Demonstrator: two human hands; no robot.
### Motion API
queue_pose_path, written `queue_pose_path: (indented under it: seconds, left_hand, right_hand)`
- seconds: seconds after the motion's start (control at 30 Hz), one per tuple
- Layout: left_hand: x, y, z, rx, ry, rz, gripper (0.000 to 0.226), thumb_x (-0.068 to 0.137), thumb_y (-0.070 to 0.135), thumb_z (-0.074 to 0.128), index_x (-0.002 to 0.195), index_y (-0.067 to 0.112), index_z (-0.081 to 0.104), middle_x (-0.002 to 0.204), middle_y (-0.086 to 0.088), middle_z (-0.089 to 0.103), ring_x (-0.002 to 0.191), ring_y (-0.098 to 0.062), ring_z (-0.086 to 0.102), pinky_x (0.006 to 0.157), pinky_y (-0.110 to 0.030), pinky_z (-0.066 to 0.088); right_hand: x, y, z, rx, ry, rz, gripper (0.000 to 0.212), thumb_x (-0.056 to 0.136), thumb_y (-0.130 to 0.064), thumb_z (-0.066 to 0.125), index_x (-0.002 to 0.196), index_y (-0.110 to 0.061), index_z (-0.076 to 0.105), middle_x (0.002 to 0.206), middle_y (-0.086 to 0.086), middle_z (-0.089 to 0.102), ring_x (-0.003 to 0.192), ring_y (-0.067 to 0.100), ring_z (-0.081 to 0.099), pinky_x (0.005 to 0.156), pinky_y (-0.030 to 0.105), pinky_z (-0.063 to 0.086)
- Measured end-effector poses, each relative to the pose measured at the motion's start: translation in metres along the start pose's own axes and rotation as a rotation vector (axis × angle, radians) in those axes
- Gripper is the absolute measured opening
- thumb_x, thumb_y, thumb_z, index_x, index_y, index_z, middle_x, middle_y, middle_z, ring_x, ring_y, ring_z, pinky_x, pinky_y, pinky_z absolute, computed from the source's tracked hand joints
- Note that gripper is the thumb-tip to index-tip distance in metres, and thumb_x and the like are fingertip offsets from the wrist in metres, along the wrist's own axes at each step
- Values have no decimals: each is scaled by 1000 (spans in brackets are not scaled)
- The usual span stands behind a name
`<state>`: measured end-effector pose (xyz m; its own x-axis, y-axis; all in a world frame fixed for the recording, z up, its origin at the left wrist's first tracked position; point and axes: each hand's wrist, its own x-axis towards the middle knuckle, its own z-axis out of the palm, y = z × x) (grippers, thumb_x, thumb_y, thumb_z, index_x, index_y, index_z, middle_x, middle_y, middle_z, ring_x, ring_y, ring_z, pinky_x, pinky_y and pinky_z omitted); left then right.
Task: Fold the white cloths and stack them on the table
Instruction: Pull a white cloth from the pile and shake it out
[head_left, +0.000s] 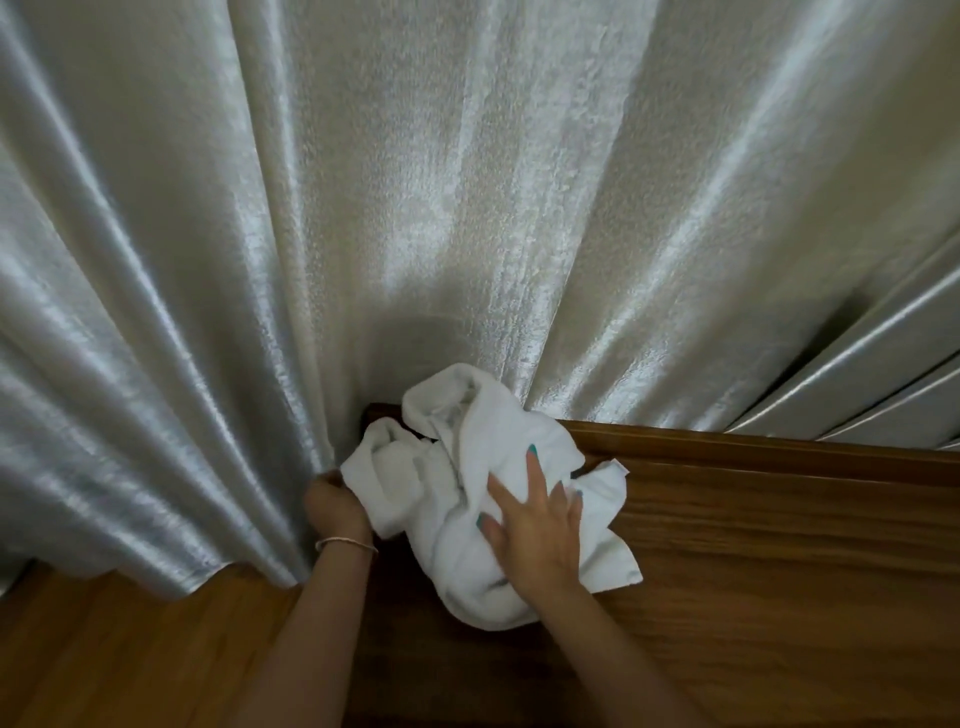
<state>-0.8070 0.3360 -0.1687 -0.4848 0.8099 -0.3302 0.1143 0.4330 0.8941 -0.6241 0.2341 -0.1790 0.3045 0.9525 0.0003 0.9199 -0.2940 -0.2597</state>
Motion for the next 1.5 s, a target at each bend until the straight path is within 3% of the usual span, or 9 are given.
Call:
queue_pose_path:
  seconds: [0.1, 0.23, 0.43, 0.6, 0.77, 1.13, 1.3, 1.43, 1.5]
  left_hand:
    - [-10, 19, -2, -189, 160, 313, 29, 90, 16, 48, 111, -4, 54, 109, -21, 58, 106, -34, 56, 84, -29, 43]
    - [-45, -29, 30, 661, -211, 764, 59, 89, 56, 24, 134, 24, 45, 143, -10, 41, 135, -29, 37, 105, -43, 34]
    - [-50, -52, 41, 1036, -399, 665, 53, 99, 44, 21, 150, 30, 12, 160, -6, -8, 147, -29, -7, 117, -52, 7]
    - [-49, -13, 23, 589, -378, 577, 47, 96, 30, 27, 129, 9, 52, 141, -18, 44, 133, -34, 36, 111, -47, 30]
    - [-71, 3, 19, 506, -167, 434, 34, 91, 16, 47, 123, 7, 53, 126, -15, 47, 109, -30, 50, 91, -37, 43]
    - [-74, 55, 27, 456, -518, 716, 40, 90, 5, 43, 128, 14, 52, 128, -9, 54, 120, -26, 50, 104, -33, 40]
    - [-79, 71, 36, 462, -584, 758, 68, 83, -2, 53, 144, 15, 29, 149, -11, 28, 136, -27, 31, 108, -31, 30]
    - [-81, 61, 48, 363, -689, 489, 58, 88, 3, 54, 130, 34, 31, 120, -10, 46, 93, -17, 53, 64, -5, 41]
    - [-81, 48, 53, 488, -766, 527, 63, 92, 3, 51, 142, 26, 20, 126, -9, 42, 100, -22, 51, 76, -20, 47]
  right_hand:
    - [-2, 2, 4, 29, -167, 13, 47, 96, -54, 37, 141, -56, 25, 157, -7, -27, 147, 37, -3, 113, 63, -1]
    - [0, -3, -15, 315, -48, 222, 35, 98, -51, 31, 113, -46, 63, 160, -16, 9, 148, 24, 0, 116, 51, -14]
    - [12, -32, -34, 2, 265, 207, 40, 71, -63, 60, 77, -25, 69, 104, 1, 58, 97, 26, 50, 87, 38, 27]
    - [31, -11, -74, 218, 9, 99, 29, 93, -43, 48, 103, -17, 58, 107, 4, 62, 102, 26, 59, 78, 36, 45]
    - [21, -41, -69, 426, -283, 219, 45, 82, -59, 59, 92, -15, 58, 104, 7, 67, 100, 27, 63, 76, 30, 44]
    - [12, -35, -74, 539, -216, 145, 44, 102, -36, 33, 144, -21, 33, 130, 12, 57, 115, 32, 55, 88, 36, 41]
    - [20, -15, -129, 604, -36, 118, 20, 99, -18, 39, 110, -13, 55, 101, 10, 59, 100, 31, 56, 73, 29, 35]
    - [13, 5, -169, 419, -245, 71, 33, 95, -17, 49, 126, -16, 60, 127, 9, 60, 117, 28, 55, 83, 25, 40]
    - [5, 17, -180, 382, -239, 51, 29, 94, -21, 54, 120, -16, 66, 119, 5, 64, 109, 23, 59, 79, 23, 44]
